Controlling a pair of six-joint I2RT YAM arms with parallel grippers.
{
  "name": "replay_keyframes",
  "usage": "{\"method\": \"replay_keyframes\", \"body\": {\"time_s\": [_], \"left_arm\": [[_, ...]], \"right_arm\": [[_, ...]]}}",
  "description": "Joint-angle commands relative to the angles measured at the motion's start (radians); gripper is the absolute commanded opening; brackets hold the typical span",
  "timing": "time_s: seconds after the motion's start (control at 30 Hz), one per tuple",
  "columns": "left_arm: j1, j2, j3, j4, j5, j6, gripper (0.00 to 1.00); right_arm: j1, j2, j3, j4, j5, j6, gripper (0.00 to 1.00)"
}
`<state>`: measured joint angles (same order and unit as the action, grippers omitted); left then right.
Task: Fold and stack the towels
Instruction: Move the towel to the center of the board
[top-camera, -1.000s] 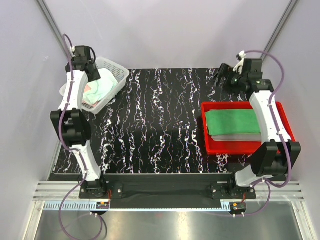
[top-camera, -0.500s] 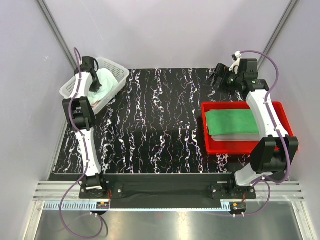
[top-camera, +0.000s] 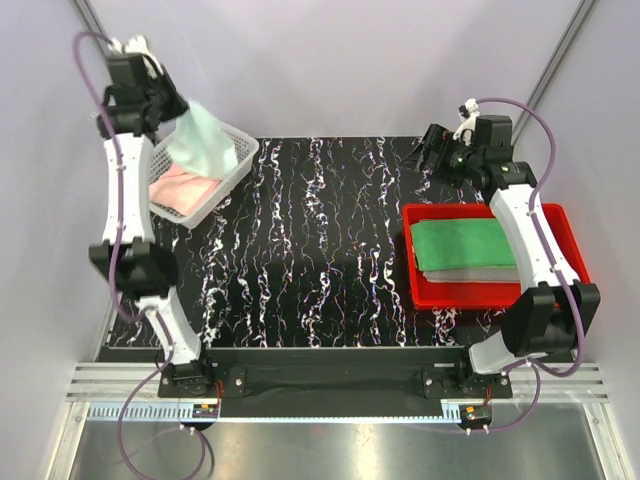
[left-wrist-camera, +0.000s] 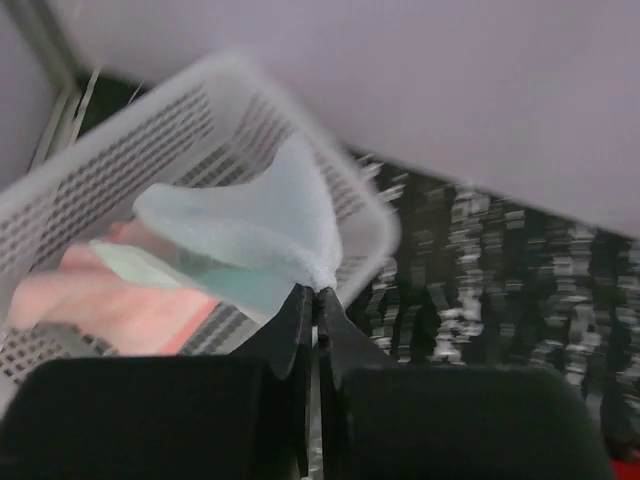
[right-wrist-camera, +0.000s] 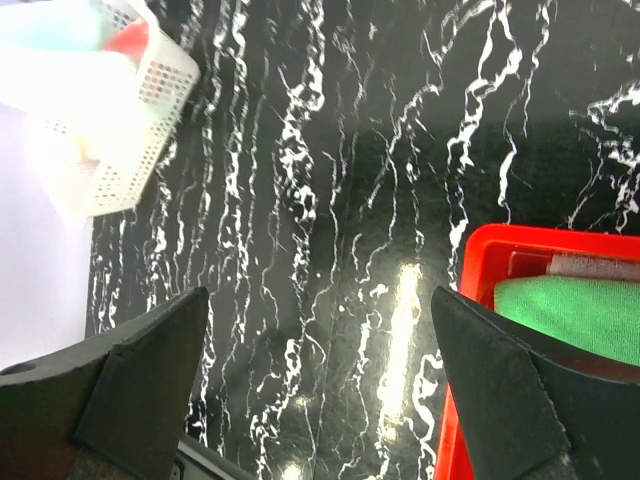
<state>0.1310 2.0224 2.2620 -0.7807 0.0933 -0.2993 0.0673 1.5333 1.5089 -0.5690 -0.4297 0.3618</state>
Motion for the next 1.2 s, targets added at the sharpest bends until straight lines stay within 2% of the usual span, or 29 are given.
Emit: {"method": "replay_keyframes", "body": {"time_s": [0.0,0.07,0.13,0.23,0.27,0.3,0.33,0.4,0.43,0.5,0.53,0.67,0.77,0.8,0.83,0.9,1.0,1.07,1.17], "left_arm": [[-0.074,-0.264,-0.01,0.121,0.254,-0.066,0.0],[-0.115,-0.387,-0.077,0.152,0.304,-0.073,0.0],[-0.207,-0.512,-0.217,0.175,0.299,-0.066,0.0],[-0.33,-0.62,-0.419,0.164,0.261,-0.041,0.0],[-0.352,-0.684,-0.491,0.173,0.26,-0.043,0.0],[-0.388,-0.721,-0.618,0.184,0.255,-0.044,0.0],[-0.402,-0.753,-0.695,0.207,0.247,-0.052,0.0],[-0.424,-0.836,-0.829,0.233,0.246,-0.07,0.0],[-0.427,-0.859,-0.984,0.27,0.256,-0.102,0.0],[-0.435,-0.913,-1.129,0.313,0.299,-0.133,0.03],[-0.438,-0.922,-1.251,0.354,0.315,-0.171,0.04],[-0.468,-0.939,-1.468,0.446,0.365,-0.245,0.08],[-0.493,-0.939,-1.486,0.446,0.323,-0.253,0.34],[-0.492,-0.932,-1.463,0.399,0.281,-0.245,0.4],[-0.49,-0.904,-1.437,0.365,0.249,-0.219,0.42],[-0.478,-0.871,-1.335,0.277,0.139,-0.209,0.45],[-0.417,-0.777,-1.256,0.232,0.05,-0.221,0.48],[-0.365,-0.714,-1.251,0.241,0.022,-0.239,0.48],[-0.323,-0.638,-1.266,0.277,0.058,-0.262,0.46]], "right_arm": [[0.008,-0.099,-0.053,0.111,0.015,0.069,1.0],[0.003,-0.116,-0.097,0.184,0.106,0.161,1.0],[-0.001,-0.108,-0.09,0.167,0.088,0.229,1.0],[-0.004,-0.09,-0.098,0.208,-0.082,0.265,1.0],[-0.011,-0.09,-0.142,0.248,-0.204,0.284,1.0],[-0.011,-0.091,-0.171,0.306,-0.265,0.325,1.0],[-0.011,-0.093,-0.194,0.378,-0.302,0.35,1.0],[-0.006,-0.091,-0.213,0.353,-0.317,0.353,1.0],[-0.001,-0.093,-0.213,0.281,-0.299,0.326,1.0],[0.02,-0.105,-0.196,0.18,-0.189,0.199,1.0],[0.029,-0.113,-0.19,0.087,-0.144,0.157,1.0],[0.072,-0.096,-0.165,-0.075,0.145,0.005,1.0],[0.158,-0.03,-0.104,-0.137,0.239,-0.024,1.0],[0.193,-0.01,-0.083,-0.143,0.261,-0.038,0.99],[0.268,0.011,-0.058,-0.158,0.284,-0.044,0.98],[0.321,0.073,-0.001,-0.149,0.332,-0.043,0.97],[0.38,0.164,0.052,-0.074,0.299,-0.038,0.9],[0.405,0.258,0.114,-0.066,0.287,-0.038,0.82],[0.436,0.378,0.186,-0.06,0.273,-0.063,0.74]]}}
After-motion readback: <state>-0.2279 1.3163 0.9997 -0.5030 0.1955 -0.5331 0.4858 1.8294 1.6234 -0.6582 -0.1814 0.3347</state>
